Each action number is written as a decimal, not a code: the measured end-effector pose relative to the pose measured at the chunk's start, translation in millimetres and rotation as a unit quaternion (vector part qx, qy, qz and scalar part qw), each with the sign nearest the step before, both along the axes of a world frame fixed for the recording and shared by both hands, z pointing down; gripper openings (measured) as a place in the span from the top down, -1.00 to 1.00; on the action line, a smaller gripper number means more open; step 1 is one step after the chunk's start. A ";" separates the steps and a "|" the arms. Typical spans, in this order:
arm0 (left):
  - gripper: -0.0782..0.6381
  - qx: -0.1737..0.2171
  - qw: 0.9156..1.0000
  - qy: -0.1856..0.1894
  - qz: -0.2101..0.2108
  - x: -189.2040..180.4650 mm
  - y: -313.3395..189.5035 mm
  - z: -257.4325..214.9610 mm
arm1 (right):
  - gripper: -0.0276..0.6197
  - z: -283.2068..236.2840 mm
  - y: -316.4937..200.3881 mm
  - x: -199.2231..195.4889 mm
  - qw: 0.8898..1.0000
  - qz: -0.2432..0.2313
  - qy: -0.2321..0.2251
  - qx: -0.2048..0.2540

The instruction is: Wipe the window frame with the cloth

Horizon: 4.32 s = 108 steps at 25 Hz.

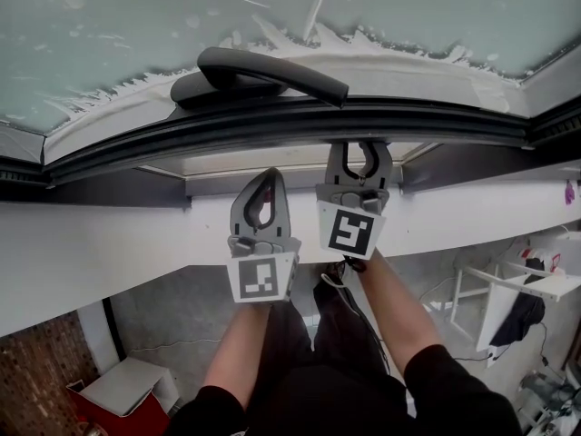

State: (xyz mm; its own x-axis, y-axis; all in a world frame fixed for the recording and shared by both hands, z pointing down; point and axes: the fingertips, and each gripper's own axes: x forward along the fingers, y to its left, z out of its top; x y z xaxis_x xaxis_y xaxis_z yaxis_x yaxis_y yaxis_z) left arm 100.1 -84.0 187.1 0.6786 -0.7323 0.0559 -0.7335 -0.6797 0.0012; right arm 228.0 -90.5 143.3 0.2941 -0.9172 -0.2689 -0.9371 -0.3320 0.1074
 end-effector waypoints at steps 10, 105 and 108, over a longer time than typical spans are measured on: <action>0.77 0.002 1.000 0.000 -0.018 -23.2 -7.3 -2.7 | 0.77 -0.6 -11.5 -29.3 1.000 -0.026 0.004 -0.002; 0.77 -0.011 0.990 0.040 -0.136 -212.8 -93.8 4.0 | 0.77 6.0 -102.4 -230.7 0.987 -0.147 0.050 -0.040; 0.77 -0.013 0.989 0.041 -0.140 -217.2 -96.2 4.3 | 0.77 5.2 -103.7 -234.0 0.987 -0.149 0.052 -0.038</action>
State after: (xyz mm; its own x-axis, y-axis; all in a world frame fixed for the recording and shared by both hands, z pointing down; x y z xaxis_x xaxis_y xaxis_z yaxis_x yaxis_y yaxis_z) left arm -117.1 -180.2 191.4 0.4533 -0.8909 0.0303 -0.8894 -0.4497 0.0825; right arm -6.0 -194.2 148.5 -0.0165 -0.9773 -0.2111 -0.9747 -0.0314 0.2214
